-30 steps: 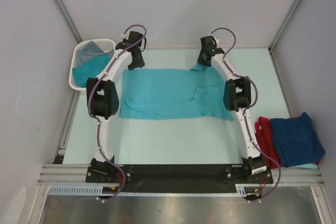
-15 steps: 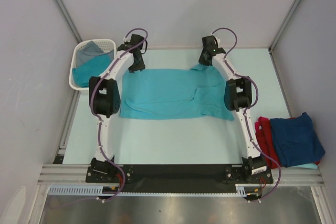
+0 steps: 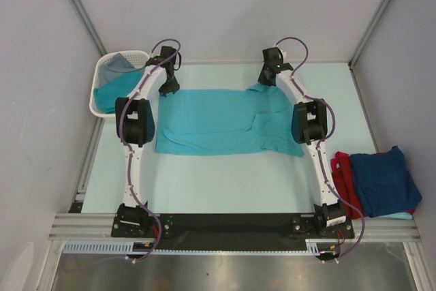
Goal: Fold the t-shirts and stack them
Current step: Grap the side of the flattened tshirt furthest away from the robot with both arms
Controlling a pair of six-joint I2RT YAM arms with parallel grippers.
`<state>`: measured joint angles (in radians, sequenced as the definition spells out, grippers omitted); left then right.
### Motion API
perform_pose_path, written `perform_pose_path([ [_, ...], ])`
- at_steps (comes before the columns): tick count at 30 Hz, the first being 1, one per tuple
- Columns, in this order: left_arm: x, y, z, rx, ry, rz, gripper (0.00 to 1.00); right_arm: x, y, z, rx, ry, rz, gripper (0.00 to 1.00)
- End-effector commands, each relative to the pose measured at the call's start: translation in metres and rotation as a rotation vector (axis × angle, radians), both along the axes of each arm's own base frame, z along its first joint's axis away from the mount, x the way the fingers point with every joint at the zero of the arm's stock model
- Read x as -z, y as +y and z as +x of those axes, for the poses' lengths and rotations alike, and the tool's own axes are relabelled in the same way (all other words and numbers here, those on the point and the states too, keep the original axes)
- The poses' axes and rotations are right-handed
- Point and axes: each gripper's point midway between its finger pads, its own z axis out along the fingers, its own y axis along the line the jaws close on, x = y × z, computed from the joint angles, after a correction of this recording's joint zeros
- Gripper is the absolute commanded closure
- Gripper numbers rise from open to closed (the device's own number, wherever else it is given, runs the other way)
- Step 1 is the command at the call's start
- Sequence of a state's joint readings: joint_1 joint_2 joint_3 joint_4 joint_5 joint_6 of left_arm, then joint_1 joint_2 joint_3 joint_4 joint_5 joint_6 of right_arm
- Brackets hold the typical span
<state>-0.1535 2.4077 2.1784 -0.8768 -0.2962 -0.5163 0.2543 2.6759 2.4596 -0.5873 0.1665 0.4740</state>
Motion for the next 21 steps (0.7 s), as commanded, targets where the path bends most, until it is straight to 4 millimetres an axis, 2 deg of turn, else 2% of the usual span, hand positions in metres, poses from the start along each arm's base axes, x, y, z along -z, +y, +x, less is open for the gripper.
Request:
perform_pose_path([
  [1,-0.018,0.015,0.014,-0.061,-0.054,0.016,0.57,-0.038,-0.001,0.003,0.0,-0.061,0.009,1.0],
  [7,-0.018,0.025,0.021,-0.079,-0.064,0.043,0.56,-0.054,0.001,0.004,-0.009,-0.089,0.017,1.0],
  [21,0.012,0.053,0.027,-0.122,-0.02,0.029,0.56,-0.052,0.006,0.002,-0.028,-0.081,0.036,1.0],
])
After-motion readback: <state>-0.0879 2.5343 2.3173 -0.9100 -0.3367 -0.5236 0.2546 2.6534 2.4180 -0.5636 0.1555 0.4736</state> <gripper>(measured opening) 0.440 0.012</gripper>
